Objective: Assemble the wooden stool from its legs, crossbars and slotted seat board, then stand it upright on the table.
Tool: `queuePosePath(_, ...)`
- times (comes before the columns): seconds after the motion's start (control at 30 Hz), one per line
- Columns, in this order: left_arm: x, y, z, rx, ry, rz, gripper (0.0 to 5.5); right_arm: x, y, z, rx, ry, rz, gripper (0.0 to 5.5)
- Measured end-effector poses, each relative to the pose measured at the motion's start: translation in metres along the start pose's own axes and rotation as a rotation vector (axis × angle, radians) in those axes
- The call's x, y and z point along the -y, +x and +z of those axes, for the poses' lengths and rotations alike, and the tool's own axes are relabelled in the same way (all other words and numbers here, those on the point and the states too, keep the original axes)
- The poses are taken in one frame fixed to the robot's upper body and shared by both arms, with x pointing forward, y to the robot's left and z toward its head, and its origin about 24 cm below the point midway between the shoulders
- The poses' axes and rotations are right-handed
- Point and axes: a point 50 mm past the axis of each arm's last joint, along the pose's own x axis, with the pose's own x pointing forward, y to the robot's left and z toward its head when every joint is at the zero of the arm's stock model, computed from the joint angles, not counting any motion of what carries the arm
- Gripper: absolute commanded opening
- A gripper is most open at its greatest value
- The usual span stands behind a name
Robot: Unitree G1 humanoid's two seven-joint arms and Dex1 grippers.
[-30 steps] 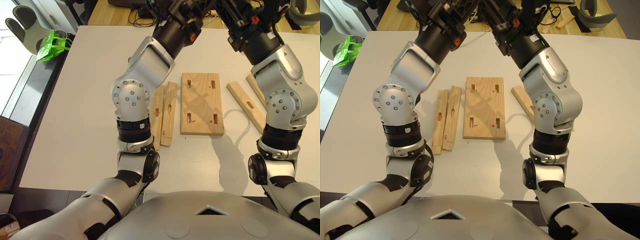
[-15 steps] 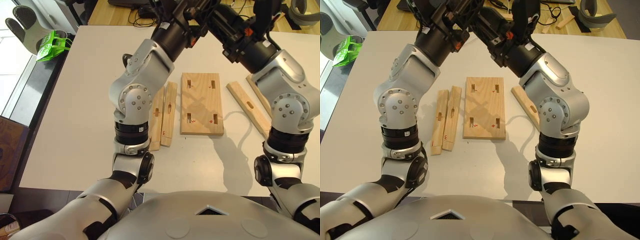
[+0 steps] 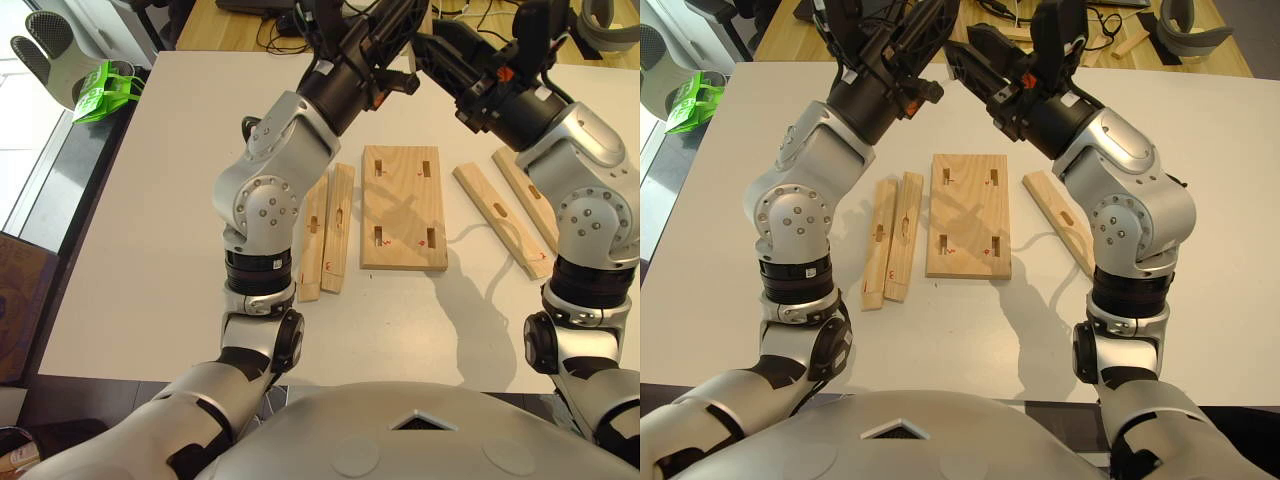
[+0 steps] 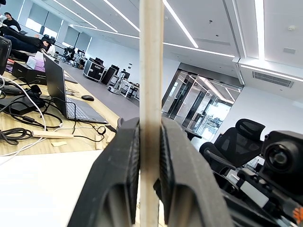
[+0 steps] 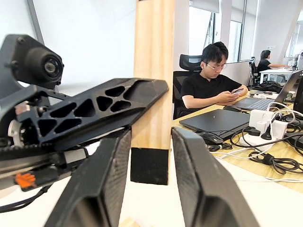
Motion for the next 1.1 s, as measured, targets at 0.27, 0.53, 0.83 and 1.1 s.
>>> queuePosePath(0.27,-0.003,-0.001,-0.006,-0.032,0.005,0.005,0.41,0.002,-0.009,-0.003,-0.065,-0.048,0.049,2.44)
queuePosePath(0.53,-0.008,-0.006,-0.003,-0.044,0.023,-0.039,0.41,0.02,-0.032,0.004,-0.152,-0.05,0.136,2.89)
queuePosePath(0.83,-0.011,-0.04,-0.002,-0.273,0.001,-0.416,0.41,0.042,-0.055,0.047,-0.097,0.126,0.271,2.89)
queuePosePath(1.1,-0.001,-0.046,-0.014,-0.353,-0.036,-0.506,0.41,0.025,-0.045,0.061,-0.068,0.148,0.397,2.89)
